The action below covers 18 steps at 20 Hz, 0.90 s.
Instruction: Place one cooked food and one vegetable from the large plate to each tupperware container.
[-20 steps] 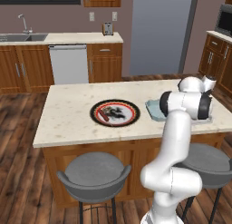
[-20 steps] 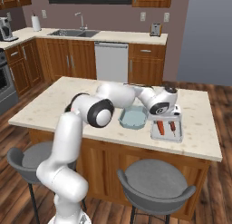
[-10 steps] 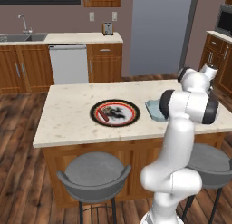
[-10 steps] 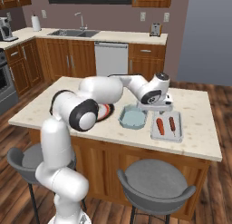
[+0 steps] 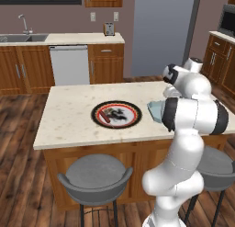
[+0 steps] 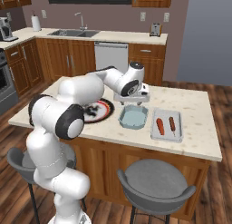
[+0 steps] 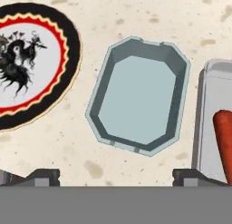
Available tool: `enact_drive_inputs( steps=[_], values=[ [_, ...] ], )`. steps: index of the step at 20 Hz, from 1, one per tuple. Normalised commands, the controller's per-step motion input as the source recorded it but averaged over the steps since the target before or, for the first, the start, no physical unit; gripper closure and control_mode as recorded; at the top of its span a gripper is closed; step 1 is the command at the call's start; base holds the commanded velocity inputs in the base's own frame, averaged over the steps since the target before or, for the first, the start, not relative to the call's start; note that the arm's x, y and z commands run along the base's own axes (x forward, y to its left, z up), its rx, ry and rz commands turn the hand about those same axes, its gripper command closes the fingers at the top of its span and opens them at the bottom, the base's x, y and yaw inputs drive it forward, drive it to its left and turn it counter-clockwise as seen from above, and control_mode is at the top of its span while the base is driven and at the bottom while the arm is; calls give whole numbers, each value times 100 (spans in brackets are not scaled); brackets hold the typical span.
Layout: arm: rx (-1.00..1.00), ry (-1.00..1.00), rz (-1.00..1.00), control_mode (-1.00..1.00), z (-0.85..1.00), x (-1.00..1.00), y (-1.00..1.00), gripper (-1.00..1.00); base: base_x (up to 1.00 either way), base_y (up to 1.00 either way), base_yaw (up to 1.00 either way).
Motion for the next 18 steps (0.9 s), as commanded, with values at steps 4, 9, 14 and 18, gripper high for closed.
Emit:
enact_drive_inputs(
  steps=[4, 9, 14, 18],
  values=[
    [0, 1, 1, -100, 0, 0, 100, -100, 0, 0, 0],
    [0, 4, 0, -100, 0, 0, 100, -100, 0, 0, 0],
    [0, 1, 0, -100, 0, 0, 100, -100, 0, 0, 0],
    [1, 3, 0, -100, 0, 0, 100, -100, 0, 0, 0]
  ],
)
